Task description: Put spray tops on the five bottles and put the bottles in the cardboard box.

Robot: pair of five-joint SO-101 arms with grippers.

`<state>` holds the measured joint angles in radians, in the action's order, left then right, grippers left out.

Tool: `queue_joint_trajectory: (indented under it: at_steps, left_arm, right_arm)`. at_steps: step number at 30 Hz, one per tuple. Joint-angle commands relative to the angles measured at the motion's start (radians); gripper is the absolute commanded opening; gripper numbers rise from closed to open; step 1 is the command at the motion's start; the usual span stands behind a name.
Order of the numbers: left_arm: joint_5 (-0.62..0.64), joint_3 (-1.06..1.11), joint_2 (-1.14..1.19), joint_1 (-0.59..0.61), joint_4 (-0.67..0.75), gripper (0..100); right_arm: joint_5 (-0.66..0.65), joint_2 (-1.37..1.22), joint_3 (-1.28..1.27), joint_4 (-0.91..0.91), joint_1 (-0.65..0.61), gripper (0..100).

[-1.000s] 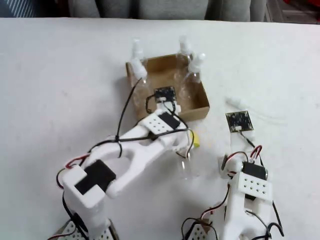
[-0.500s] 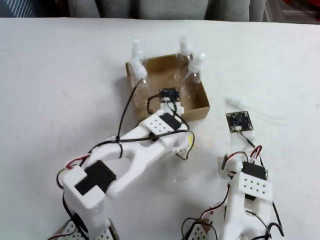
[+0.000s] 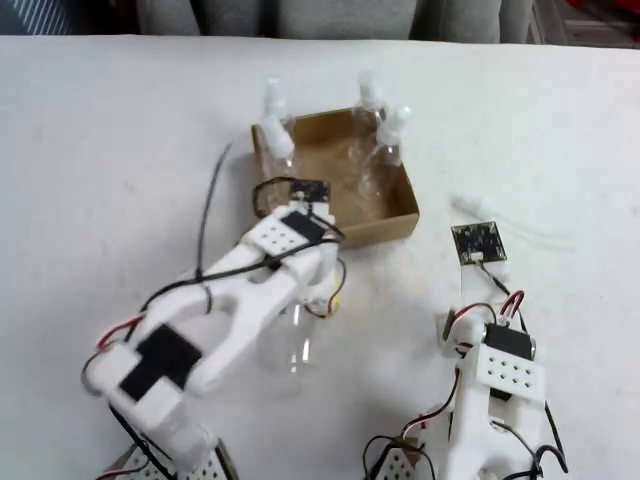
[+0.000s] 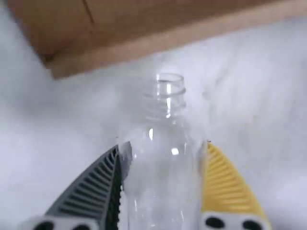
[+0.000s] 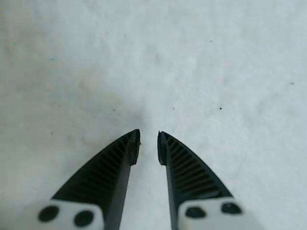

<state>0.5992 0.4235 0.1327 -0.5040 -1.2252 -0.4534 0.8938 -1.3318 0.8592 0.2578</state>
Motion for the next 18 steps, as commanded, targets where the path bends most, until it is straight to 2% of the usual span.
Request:
queue_joint_trajectory:
  at_steps: [1,8,13,15,18]
  left_arm:
    - [-0.077,0.072,-0.189,0.047,-0.020,2]
    - [-0.232,0.244,-0.275,0.219,-0.012,2]
    - [-0.377,0.333,-0.275,0.294,0.101,2]
    - [-0.411,0.341,-0.275,0.300,0.117,5]
    - [-0.374,0.347,-0.282,0.300,0.112,15]
  right_arm:
    - [-0.014,0.008,0.003,-0.010,0.007,3.0]
    - [-0.014,0.008,0.003,-0.010,0.007,3.0]
    - [-0.014,0.008,0.002,-0.012,0.005,3.0]
    - [-0.014,0.008,0.002,-0.012,0.005,3.0]
    - [-0.014,0.008,0.002,-0.012,0.005,3.0]
